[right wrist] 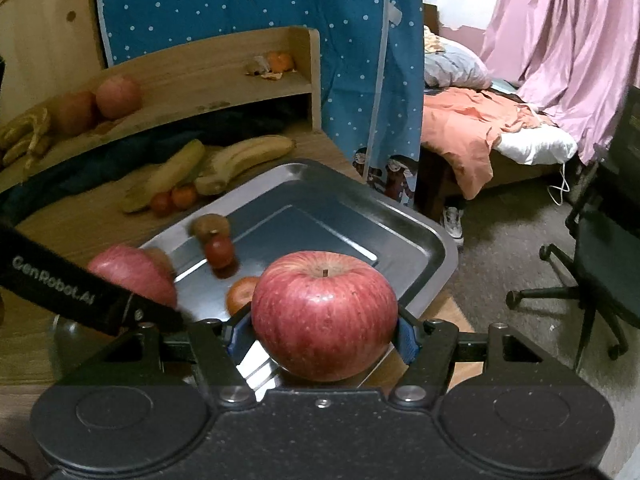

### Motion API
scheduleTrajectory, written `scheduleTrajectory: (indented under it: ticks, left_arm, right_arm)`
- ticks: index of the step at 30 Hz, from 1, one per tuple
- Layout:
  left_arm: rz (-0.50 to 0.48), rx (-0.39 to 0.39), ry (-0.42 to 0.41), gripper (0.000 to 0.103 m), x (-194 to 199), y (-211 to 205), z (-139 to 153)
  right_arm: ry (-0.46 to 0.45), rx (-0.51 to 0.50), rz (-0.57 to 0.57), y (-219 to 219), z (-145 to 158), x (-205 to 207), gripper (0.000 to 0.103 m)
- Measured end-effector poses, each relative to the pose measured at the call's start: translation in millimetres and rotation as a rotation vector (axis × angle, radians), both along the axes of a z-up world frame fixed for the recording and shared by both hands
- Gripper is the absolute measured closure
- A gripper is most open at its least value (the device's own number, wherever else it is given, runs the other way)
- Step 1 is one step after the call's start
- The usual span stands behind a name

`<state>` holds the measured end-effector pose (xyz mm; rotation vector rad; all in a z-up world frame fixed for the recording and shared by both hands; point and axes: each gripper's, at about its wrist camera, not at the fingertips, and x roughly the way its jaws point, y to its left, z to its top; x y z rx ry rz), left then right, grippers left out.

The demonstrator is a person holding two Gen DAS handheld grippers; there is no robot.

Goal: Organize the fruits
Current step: 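Carry red apple in right tool and red apple in left tool over tray, then open left tool to set apple on tray while right tool releases its apple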

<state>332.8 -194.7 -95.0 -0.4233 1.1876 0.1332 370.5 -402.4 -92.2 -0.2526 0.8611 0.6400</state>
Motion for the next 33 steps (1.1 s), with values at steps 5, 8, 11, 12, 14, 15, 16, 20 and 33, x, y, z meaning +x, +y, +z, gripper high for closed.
scheduleTrajectory:
  ticks: [5, 8, 11, 12, 14, 15, 16, 20, 33]
  left_arm:
    - [0.036, 0.007, 0.017, 0.031, 7, -3, -5]
    - [0.055, 0.010, 0.022, 0.031, 10, -3, -6]
    - [0.068, 0.012, 0.028, 0.030, 11, -3, -7]
    - [0.072, 0.012, 0.030, 0.030, 11, -3, -7]
    - [0.076, 0.013, 0.033, 0.030, 12, -3, -7]
    - [0.077, 0.013, 0.034, 0.030, 13, -3, -7]
    - [0.079, 0.013, 0.034, 0.030, 13, -3, -7]
    - [0.084, 0.014, 0.037, 0.030, 12, -4, -7]
    - [0.045, 0.035, 0.038, 0.018, 4, -4, 4]
  right_arm:
    - [-0.001, -0.004, 0.022, -2, -7, 20, 0.034]
    - [-0.007, -0.004, 0.041, -1, -9, 27, 0.034]
    - [-0.003, -0.002, 0.058, 1, -11, 32, 0.034]
    - [0.000, -0.004, 0.063, 2, -12, 34, 0.034]
    - [0.006, -0.006, 0.072, 4, -15, 36, 0.034]
    - [0.008, -0.006, 0.075, 4, -15, 36, 0.034]
    - [0.011, -0.006, 0.079, 4, -16, 37, 0.034]
    - [0.013, -0.005, 0.088, 6, -17, 38, 0.034]
    - [0.005, 0.012, 0.064, 6, -12, 33, 0.021]
